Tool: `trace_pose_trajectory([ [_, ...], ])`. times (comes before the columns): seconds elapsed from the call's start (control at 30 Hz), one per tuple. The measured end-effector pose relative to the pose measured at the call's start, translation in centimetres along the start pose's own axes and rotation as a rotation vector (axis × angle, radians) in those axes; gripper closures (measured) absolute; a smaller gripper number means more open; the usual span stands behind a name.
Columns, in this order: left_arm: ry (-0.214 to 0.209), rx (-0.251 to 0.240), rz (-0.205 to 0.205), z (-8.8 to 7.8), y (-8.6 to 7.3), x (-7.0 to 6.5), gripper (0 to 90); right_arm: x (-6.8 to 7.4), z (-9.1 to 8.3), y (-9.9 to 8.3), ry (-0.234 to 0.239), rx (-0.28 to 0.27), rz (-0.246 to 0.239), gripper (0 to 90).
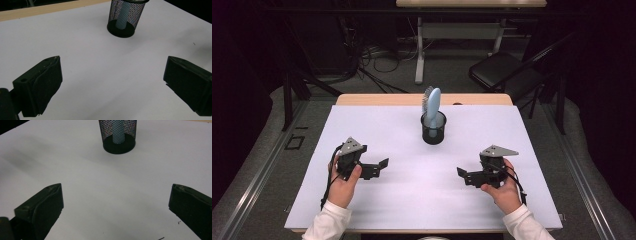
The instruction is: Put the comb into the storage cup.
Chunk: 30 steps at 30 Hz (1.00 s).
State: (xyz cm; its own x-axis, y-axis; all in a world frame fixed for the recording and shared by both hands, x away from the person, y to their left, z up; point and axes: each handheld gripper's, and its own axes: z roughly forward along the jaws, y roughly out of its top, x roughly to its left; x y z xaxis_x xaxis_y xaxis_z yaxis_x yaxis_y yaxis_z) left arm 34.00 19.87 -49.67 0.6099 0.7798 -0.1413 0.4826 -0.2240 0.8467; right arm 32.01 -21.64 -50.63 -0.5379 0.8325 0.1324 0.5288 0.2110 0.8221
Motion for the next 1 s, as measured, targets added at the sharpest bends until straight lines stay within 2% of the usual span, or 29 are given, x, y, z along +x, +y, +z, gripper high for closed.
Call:
trace_pose_trajectory([
  [0.6, 0.025, -0.020, -0.021, -0.2, -1.4, 1.2, 2.2, -0.2, 0.3, -0.8, -0.021, -0.004, -0.005, 0.0],
  [1.0, 0.022, -0.021, -0.024, 0.1, -1.9, 1.3, 2.3, -0.4, 0.6, -1.3, -0.034, -0.005, 0.002, 0.0],
])
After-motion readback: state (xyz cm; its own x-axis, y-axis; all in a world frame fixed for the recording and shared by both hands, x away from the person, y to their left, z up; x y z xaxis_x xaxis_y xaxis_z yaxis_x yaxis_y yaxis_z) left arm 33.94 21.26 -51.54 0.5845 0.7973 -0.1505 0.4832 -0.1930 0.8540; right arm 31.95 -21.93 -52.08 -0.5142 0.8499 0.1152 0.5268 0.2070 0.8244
